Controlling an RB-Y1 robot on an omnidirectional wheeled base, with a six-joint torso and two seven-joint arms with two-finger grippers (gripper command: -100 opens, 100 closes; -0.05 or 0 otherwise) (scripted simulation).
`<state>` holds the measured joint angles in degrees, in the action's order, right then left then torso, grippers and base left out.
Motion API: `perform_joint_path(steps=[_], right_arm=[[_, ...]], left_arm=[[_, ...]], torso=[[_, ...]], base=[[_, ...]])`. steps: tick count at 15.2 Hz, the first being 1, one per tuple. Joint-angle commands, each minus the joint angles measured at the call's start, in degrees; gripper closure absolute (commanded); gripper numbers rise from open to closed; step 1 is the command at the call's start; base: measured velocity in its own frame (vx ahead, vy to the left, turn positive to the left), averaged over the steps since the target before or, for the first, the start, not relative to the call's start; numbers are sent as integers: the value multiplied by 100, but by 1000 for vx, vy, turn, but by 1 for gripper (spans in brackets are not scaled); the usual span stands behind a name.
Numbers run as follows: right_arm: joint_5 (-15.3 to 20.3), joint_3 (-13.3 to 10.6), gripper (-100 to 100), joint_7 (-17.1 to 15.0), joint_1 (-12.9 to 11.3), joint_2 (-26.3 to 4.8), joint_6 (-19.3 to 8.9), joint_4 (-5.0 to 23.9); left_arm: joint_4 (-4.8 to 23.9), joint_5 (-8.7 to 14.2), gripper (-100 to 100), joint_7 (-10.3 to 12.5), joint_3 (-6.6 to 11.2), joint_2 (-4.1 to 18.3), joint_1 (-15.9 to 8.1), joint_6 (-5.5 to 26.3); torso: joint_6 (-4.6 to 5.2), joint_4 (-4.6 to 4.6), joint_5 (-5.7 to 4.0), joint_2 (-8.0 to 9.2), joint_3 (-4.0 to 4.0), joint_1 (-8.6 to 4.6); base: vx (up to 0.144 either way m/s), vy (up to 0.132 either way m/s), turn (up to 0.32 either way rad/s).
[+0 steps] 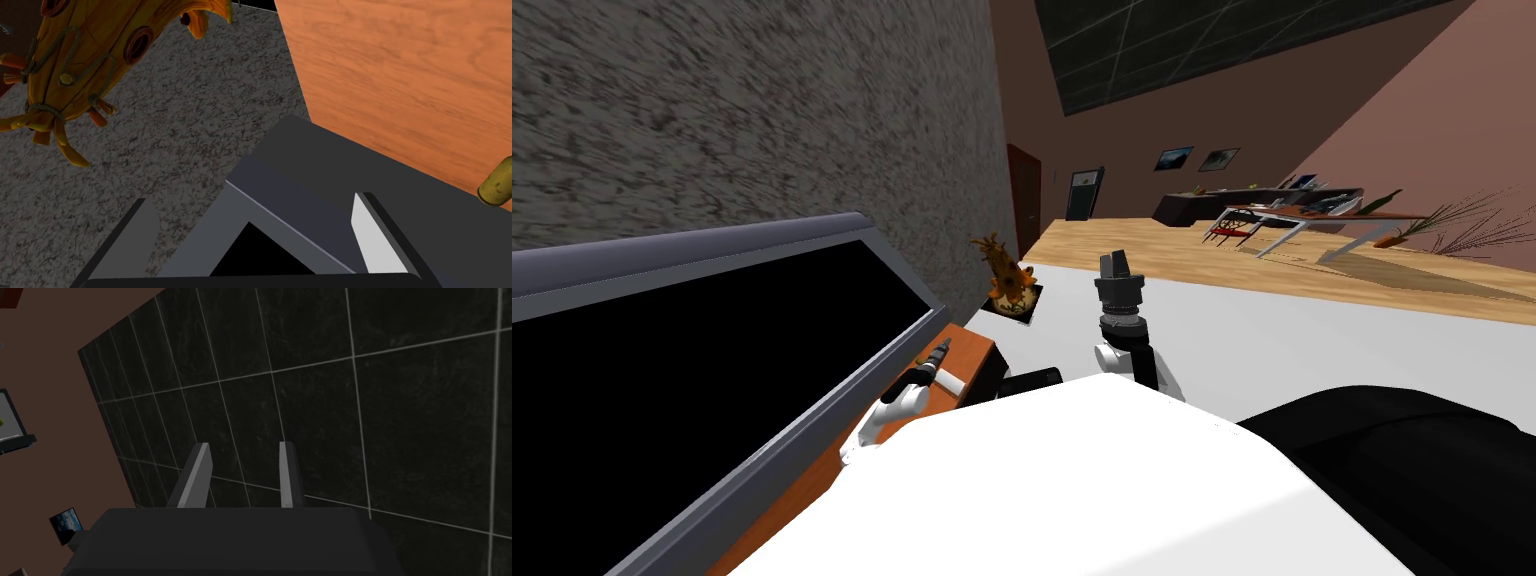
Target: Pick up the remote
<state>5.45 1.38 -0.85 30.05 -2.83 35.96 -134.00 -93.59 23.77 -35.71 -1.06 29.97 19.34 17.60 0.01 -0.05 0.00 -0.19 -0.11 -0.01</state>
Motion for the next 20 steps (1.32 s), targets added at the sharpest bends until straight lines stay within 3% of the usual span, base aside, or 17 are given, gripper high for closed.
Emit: perform_joint_path(steps=[1,2,3,5,6,7,8,10,11,13,16,18,19,20], right_arm=[[0,0,0,0,0,0,0,0],[0,0,0,0,0,0,0,0],[0,0,0,0,0,0,0,0],[0,0,0,0,0,0,0,0],[0,0,0,0,0,0,0,0],[0,0,0,0,0,0,0,0],[0,0,0,0,0,0,0,0],[0,0,0,0,0,0,0,0],[0,0,0,0,0,0,0,0],[0,0,0,0,0,0,0,0],[0,0,0,0,0,0,0,0],[0,0,0,0,0,0,0,0],[0,0,0,0,0,0,0,0],[0,0,0,0,0,0,0,0]], left_arm=[[253,195,-100,-123,-12,128,-50,286],[253,195,-100,-123,-12,128,-50,287],[473,369,-100,-273,-23,200,-112,496],[522,369,-100,-273,-23,200,-112,558],[788,540,-100,-420,-35,270,-173,746],[788,540,-100,-420,-35,270,-173,825],[930,707,-100,-563,-46,337,-234,991],[1049,707,-100,-563,-46,337,-234,1087],[1253,870,-100,-702,-56,401,-294,1288],[1306,870,-100,-702,-56,401,-294,1343],[1779,1177,-100,-965,-75,521,-407,1723],[1798,1177,-100,-965,-75,521,-407,1831],[2030,1321,-100,-1088,-83,575,-460,2040],[2030,1321,-100,-1088,-83,575,-460,2062]], torso=[[0,0,0,0,0,0],[-1,0,0,-1,-1,1],[-2,0,0,3,1,0],[0,1,0,6,3,0],[-2,2,0,8,4,-1],[0,2,0,7,4,-1],[-1,1,-1,7,4,-1],[-1,1,0,5,3,1],[-2,1,0,7,3,0],[-2,1,0,8,4,-1],[-1,2,-1,9,5,-1],[-1,2,0,8,4,0],[-2,2,0,9,5,1],[-2,2,0,11,6,1]], base=[[48,1,-91],[28,0,-21],[24,-4,-71],[22,-1,-62],[27,-1,-99],[31,-1,-98],[33,1,-113],[29,3,-61],[26,-1,-77],[21,-1,-62],[23,0,-96],[23,7,-63],[18,7,-76],[16,9,-77]])
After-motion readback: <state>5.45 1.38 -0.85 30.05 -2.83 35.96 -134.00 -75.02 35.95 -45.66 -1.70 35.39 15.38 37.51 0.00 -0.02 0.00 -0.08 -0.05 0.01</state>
